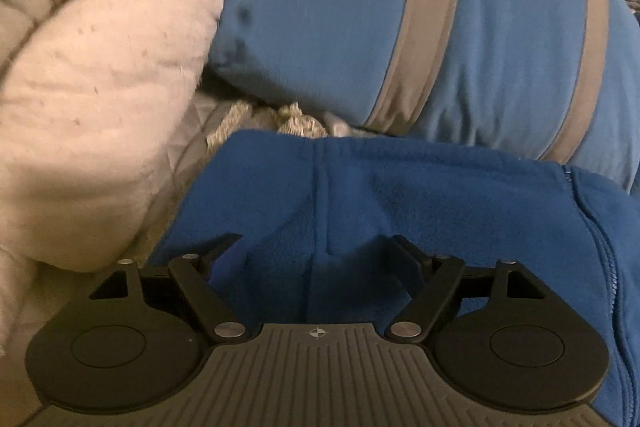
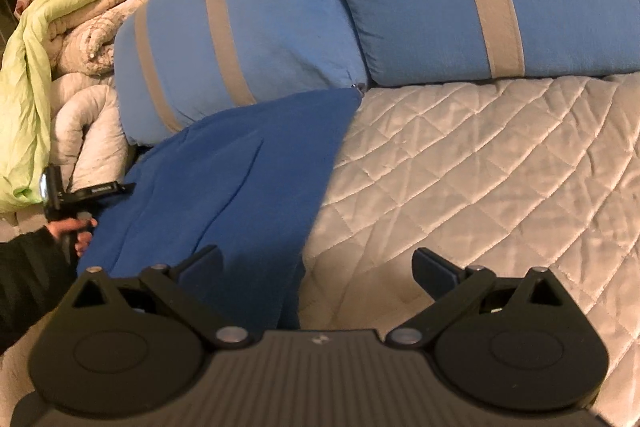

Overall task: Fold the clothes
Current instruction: 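Press the folded blue fleece flat with both open grippers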

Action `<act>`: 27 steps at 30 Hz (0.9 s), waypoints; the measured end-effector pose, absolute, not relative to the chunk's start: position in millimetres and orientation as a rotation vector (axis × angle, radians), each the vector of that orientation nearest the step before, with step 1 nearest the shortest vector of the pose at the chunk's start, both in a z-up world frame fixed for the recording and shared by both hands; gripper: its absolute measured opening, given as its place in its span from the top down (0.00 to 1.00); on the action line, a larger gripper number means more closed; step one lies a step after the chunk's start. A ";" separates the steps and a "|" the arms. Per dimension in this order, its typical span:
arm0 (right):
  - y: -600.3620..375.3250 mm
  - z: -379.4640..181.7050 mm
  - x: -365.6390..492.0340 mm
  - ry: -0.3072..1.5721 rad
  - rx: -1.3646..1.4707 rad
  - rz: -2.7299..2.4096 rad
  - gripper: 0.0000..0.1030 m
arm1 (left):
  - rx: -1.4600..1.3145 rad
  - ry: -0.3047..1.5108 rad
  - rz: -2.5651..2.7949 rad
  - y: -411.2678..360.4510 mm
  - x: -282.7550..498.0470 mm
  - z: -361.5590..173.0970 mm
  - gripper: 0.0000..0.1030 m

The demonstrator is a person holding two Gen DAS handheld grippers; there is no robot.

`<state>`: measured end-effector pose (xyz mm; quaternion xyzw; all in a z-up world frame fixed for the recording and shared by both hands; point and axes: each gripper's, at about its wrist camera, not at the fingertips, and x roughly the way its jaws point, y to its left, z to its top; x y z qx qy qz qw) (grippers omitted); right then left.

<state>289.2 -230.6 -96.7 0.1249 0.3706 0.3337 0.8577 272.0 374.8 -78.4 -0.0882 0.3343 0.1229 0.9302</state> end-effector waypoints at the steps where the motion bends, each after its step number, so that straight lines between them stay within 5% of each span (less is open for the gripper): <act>1: -230.4 -97.5 290.4 0.788 0.272 0.700 0.01 | -0.175 0.688 0.251 374.2 272.9 -78.3 0.21; 27: -240.4 -102.4 294.8 0.805 0.289 0.616 0.01 | -0.130 0.658 0.284 305.4 264.0 -6.2 0.17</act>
